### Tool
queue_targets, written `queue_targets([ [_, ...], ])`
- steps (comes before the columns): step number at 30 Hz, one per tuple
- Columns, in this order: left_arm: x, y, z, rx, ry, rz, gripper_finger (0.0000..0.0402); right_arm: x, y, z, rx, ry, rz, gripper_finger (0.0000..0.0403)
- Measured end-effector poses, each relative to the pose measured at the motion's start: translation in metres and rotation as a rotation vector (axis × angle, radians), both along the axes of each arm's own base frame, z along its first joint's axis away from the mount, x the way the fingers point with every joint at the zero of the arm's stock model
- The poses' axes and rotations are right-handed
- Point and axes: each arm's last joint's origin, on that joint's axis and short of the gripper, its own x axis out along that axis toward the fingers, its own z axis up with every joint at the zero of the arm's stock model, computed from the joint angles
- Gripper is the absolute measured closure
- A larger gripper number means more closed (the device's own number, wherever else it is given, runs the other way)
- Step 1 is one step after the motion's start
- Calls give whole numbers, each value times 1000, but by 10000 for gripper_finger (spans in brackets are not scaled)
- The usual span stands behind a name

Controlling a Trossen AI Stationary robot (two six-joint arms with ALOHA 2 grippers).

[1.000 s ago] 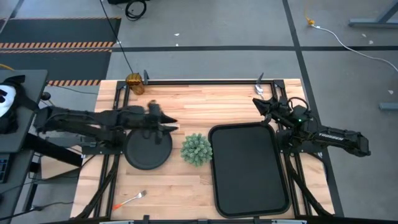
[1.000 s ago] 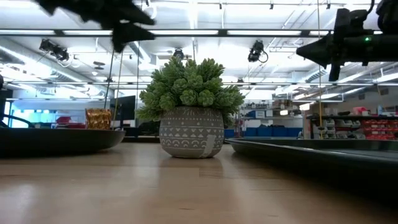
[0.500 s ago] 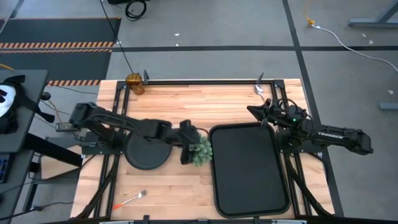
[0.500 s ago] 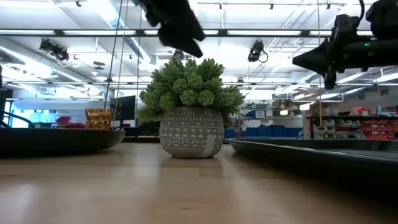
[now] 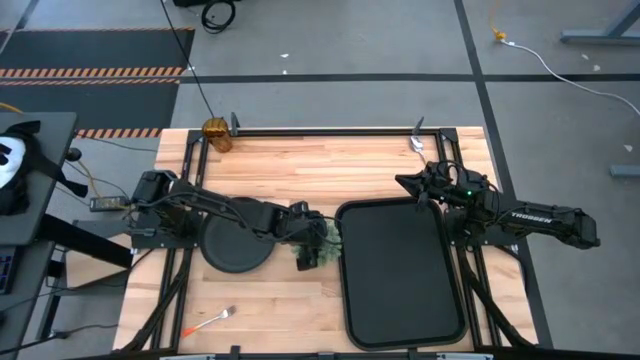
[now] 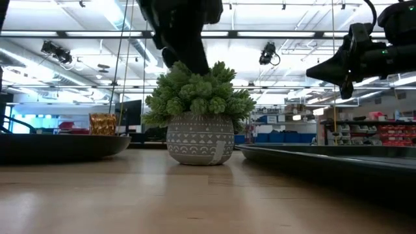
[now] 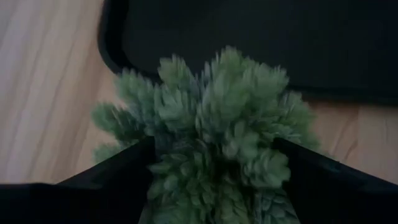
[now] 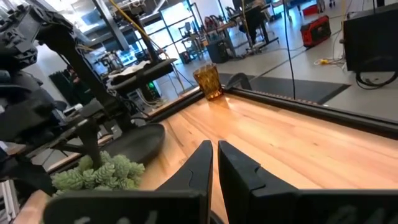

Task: Pick and place plate/cup/fork/spoon on tray
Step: Prepare the black serving tray

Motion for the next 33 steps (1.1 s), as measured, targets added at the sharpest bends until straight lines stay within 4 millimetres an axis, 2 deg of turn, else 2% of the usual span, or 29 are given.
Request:
queue_targets([
  [4, 0, -2, -1, 62, 7, -55, 98, 0, 0, 0, -4, 5, 0, 371],
  [8, 0, -2, -1, 91, 14, -94, 136, 0, 0, 0, -4, 5, 0, 371],
  [18, 0, -1, -1, 102, 21, -94, 314, 0, 0, 0, -3, 6, 0, 371],
  [21, 0, -1, -1, 101, 21, -94, 348, 0, 0, -1, -4, 9, -1, 371],
  [24, 0, -1, -1, 95, 18, -86, 361, 0, 0, -2, -21, 32, -1, 371],
  [33, 4, 0, 6, 116, 8, -122, 353, -1, 0, -12, 21, 126, -8, 371],
])
